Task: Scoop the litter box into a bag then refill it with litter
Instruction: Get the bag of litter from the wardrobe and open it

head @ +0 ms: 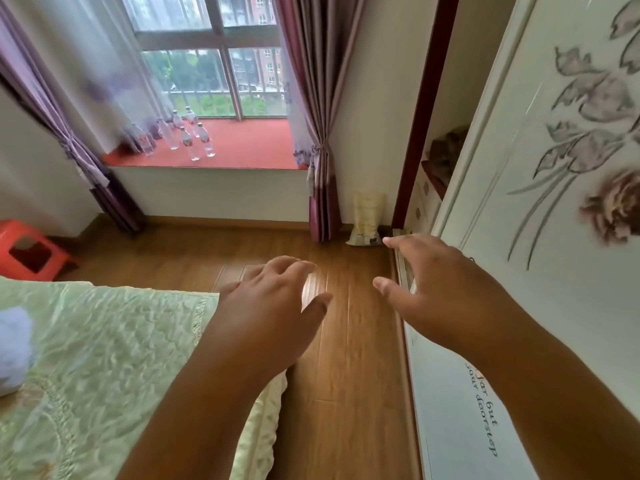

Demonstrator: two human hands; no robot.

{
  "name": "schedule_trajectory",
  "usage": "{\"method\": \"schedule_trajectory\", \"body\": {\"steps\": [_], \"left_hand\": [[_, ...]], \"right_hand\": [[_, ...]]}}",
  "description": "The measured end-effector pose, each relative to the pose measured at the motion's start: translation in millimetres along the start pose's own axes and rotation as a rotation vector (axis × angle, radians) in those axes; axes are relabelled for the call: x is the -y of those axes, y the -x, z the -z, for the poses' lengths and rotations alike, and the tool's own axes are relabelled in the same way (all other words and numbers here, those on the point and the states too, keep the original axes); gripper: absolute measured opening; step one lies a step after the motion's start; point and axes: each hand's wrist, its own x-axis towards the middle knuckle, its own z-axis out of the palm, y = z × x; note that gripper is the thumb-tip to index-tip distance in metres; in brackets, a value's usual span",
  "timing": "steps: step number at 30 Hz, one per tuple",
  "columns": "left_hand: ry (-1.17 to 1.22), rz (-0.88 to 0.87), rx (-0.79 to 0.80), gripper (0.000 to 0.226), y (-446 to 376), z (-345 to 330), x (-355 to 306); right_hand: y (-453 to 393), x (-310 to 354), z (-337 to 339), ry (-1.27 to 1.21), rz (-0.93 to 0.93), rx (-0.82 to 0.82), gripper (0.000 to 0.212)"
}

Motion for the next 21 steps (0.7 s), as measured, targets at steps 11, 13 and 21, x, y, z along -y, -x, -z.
{"method": "schedule_trajectory", "body": {"steps": [11,13,21], "left_hand": [[0.031,-0.056,0.04,0.057,-159.6,7.1,32.5],[0.032,-0.087,0.03,0.057,-191.7,17.1,39.9],[0.05,-0.118,0.052,0.057,-294.2,34.4,72.3]], "right_hand": [[-142.0,-8.0,-11.5,0.043,-0.063,0.024,0.062],[-171.6,-4.1,-8.6,0.059,-0.081,0.001,0.062],[-266.0,4.2,-21.2,0.044,-0.162,-0.007,0.06]]}}
